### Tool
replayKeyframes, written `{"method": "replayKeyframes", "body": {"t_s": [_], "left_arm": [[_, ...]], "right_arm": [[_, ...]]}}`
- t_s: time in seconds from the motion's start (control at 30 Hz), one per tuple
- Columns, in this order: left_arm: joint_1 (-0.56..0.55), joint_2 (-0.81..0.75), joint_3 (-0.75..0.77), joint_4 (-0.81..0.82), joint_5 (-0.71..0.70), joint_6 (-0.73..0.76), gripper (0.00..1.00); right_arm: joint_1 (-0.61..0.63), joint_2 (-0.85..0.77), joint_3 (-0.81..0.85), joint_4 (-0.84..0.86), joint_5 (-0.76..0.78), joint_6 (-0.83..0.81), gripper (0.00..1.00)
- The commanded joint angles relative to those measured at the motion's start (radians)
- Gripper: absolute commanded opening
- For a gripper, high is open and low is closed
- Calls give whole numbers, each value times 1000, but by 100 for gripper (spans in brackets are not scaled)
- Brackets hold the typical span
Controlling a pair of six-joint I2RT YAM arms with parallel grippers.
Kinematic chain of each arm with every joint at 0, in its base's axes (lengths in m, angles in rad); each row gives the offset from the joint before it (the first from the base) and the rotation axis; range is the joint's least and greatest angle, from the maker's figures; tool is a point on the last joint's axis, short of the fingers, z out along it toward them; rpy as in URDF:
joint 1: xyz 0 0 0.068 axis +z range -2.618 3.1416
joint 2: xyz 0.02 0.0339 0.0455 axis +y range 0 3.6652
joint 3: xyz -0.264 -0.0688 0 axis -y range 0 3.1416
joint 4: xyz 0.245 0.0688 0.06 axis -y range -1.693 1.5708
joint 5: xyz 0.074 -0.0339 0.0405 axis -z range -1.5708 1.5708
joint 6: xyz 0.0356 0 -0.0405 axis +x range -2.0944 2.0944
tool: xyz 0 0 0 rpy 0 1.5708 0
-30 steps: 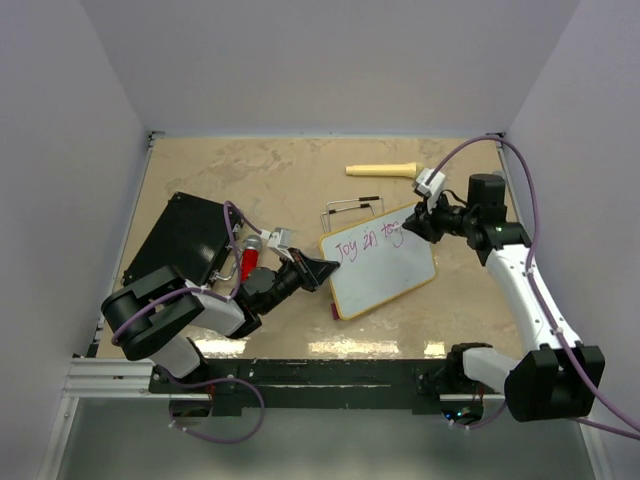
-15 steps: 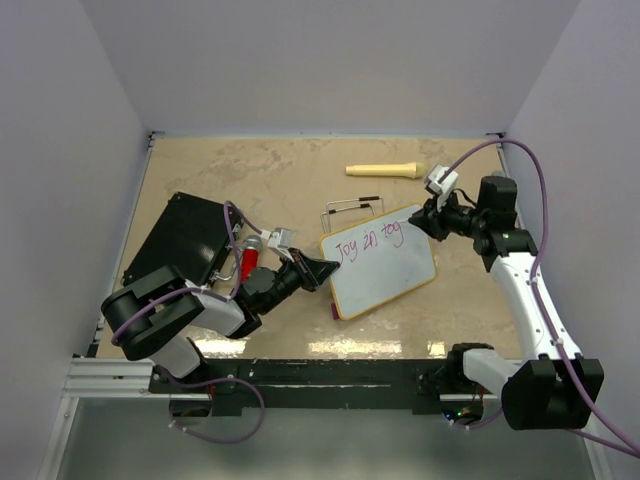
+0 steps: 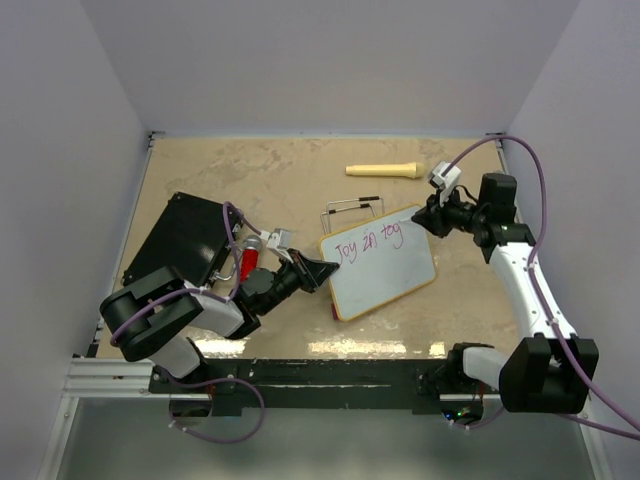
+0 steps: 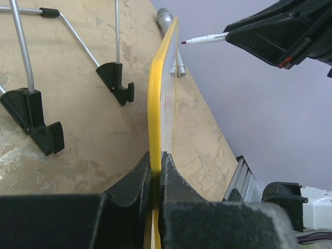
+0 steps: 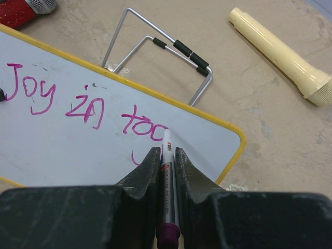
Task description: Write a sentence on the whiteboard
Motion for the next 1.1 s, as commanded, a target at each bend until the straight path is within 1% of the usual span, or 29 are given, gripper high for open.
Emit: {"method": "replayKeyframes", "body": {"t_s": [0.0, 0.17, 0.3, 0.6, 0.9, 1.07], "left_arm": [[-3, -12, -18, -4, 25, 76, 0], [-3, -7, -18, -3, 28, 76, 0], [0, -5, -18, 0, 28, 75, 0], [0, 4, -20, 11, 31, 72, 0], [2, 10, -23, 20, 34, 72, 0], [3, 7, -23, 17, 32, 70, 0]], "right_arm": [[-2, 17, 58, 27, -44, 2, 0], [-3, 28, 51, 40, -58, 9, 0], [-5, 10, 20, 86, -70, 33, 0], [-34, 4, -5, 99, -81, 40, 0], [-36, 42, 0, 72, -79, 14, 0], [-36, 21, 0, 34, -88, -15, 0]]}}
